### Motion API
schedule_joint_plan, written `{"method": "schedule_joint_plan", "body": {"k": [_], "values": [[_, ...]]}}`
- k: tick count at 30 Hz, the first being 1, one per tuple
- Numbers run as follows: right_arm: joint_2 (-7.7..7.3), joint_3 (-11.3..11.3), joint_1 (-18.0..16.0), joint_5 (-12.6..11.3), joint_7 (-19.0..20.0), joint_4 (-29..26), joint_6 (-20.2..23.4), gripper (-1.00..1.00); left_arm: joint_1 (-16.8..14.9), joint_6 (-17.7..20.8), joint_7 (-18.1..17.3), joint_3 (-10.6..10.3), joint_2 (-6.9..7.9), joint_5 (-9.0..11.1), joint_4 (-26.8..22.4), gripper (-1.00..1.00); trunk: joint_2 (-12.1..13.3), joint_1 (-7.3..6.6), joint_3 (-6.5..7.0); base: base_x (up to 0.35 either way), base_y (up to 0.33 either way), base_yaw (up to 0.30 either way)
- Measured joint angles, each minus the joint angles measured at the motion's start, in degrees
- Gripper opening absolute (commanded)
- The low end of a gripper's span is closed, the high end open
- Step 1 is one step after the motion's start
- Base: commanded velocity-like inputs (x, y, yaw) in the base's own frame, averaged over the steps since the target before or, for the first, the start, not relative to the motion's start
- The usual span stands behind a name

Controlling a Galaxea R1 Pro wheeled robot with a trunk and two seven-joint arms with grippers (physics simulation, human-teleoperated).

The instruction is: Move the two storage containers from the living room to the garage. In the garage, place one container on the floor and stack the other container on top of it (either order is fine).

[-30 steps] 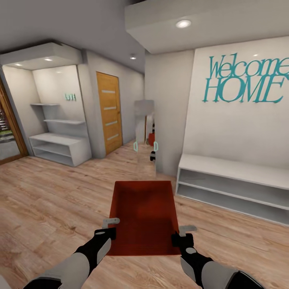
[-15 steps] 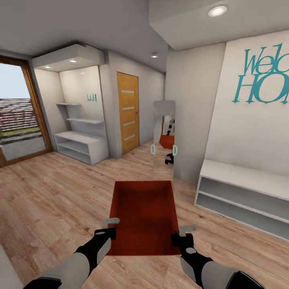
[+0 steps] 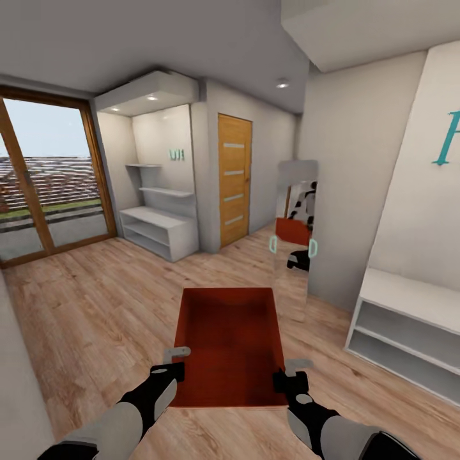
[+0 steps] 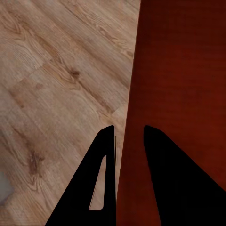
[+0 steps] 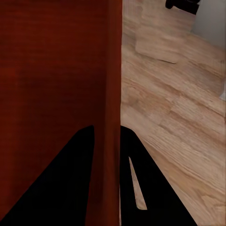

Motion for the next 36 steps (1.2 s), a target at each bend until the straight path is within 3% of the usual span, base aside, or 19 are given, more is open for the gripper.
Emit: {"method": "schedule_joint_plan", "body": {"k": [32,36], "values": [[-0.04,-0.1,0.0,0.1,0.0,0.0,0.0,-1.0,0.0,0.0,0.0,0.2,-0.05,-0.2,0.0,-1.0,0.0,0.0,0.0,0.322,0.0,0.003],[-0.03,-0.1,0.0,0.1,0.0,0.0,0.0,-1.0,0.0,0.0,0.0,0.2,-0.05,-0.3,0.0,-1.0,0.0,0.0,0.0,0.322,0.0,0.209]]}}
